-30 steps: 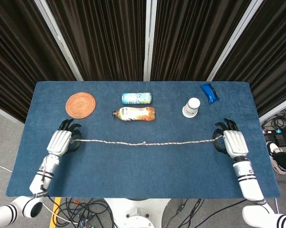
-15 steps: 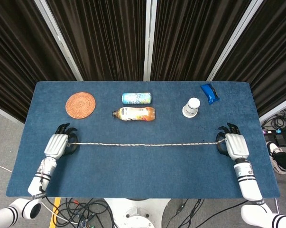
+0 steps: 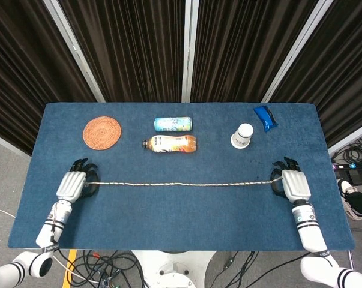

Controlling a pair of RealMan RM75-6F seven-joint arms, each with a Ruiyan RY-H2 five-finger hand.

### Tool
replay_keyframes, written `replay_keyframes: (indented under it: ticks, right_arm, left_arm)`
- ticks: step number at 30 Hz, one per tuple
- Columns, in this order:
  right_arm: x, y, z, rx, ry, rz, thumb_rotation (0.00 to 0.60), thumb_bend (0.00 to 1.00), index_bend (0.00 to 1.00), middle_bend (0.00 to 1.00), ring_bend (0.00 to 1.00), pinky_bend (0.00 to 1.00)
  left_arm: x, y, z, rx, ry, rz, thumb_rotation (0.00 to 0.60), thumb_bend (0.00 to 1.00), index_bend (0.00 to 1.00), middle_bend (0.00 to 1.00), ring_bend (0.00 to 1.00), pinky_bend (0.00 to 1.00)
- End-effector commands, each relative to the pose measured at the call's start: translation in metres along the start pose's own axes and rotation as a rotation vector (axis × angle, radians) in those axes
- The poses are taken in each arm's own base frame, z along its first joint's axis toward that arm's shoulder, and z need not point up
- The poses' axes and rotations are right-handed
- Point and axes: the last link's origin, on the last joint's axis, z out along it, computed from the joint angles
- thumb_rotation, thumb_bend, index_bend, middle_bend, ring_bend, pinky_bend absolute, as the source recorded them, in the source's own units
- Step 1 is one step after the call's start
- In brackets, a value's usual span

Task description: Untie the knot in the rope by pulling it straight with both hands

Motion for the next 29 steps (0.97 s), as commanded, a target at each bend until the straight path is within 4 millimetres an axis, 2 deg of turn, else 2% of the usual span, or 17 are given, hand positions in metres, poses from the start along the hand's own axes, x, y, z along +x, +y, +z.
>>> replay_keyframes:
  ticks: [1,2,4,7,9,12,16,19,23,27,29]
  right_arm:
    - [-0.003,0.001,-0.002,-0.004,-0.011,-0.002,0.6,0.38,0.38,0.16,0.0,0.0]
    - [-0.004,0.002,-0.004,-0.005,-0.014,0.0,0.6,0.34,0.29,0.15,0.0,0.0]
    - [-0.004,0.003,-0.007,-0.005,-0.012,0.012,0.6,0.3,0.2,0.13,0.0,0.0]
    - [0.004,0.004,-0.014,0.002,0.018,0.044,0.6,0.29,0.13,0.1,0.0,0.0]
    - [0.014,0.006,-0.02,0.012,0.055,0.06,0.6,0.29,0.13,0.09,0.0,0.0]
    - [0.037,0.012,-0.033,0.038,0.125,0.075,0.6,0.29,0.13,0.1,0.0,0.0]
    - [0.071,0.023,-0.063,0.092,0.21,0.081,0.6,0.3,0.13,0.11,0.0,0.0]
    - [0.088,0.029,-0.088,0.114,0.261,0.079,0.6,0.3,0.12,0.11,0.0,0.0]
    - [0.101,0.037,-0.117,0.111,0.295,0.077,0.6,0.3,0.12,0.11,0.0,0.0]
    - [0.103,0.042,-0.138,0.097,0.306,0.067,0.6,0.3,0.12,0.11,0.0,0.0]
    - [0.102,0.044,-0.144,0.087,0.296,0.064,0.6,0.31,0.12,0.11,0.0,0.0]
  left_arm:
    - [-0.001,0.0,-0.001,0.001,-0.013,-0.002,0.6,0.35,0.35,0.19,0.05,0.06]
    - [0.0,0.001,-0.002,-0.001,-0.013,-0.005,0.6,0.33,0.28,0.16,0.04,0.06]
    - [0.003,0.002,-0.003,-0.004,-0.001,-0.017,0.6,0.3,0.2,0.13,0.02,0.05]
    - [0.013,0.004,-0.006,-0.011,0.041,-0.047,0.6,0.26,0.13,0.11,0.01,0.05]
    - [0.025,0.002,-0.011,-0.013,0.081,-0.051,0.6,0.25,0.13,0.11,0.01,0.05]
    - [0.053,-0.009,-0.024,0.004,0.161,-0.037,0.6,0.23,0.13,0.11,0.01,0.05]
    - [0.097,-0.035,-0.055,0.078,0.29,0.021,0.6,0.23,0.15,0.12,0.01,0.05]
    - [0.116,-0.05,-0.084,0.132,0.338,0.073,0.6,0.23,0.16,0.12,0.01,0.04]
    - [0.126,-0.056,-0.119,0.192,0.353,0.086,0.6,0.23,0.17,0.12,0.01,0.04]
    - [0.121,-0.05,-0.15,0.228,0.344,0.084,0.6,0.23,0.17,0.12,0.01,0.04]
    - [0.117,-0.046,-0.16,0.235,0.344,0.081,0.6,0.23,0.18,0.12,0.01,0.04]
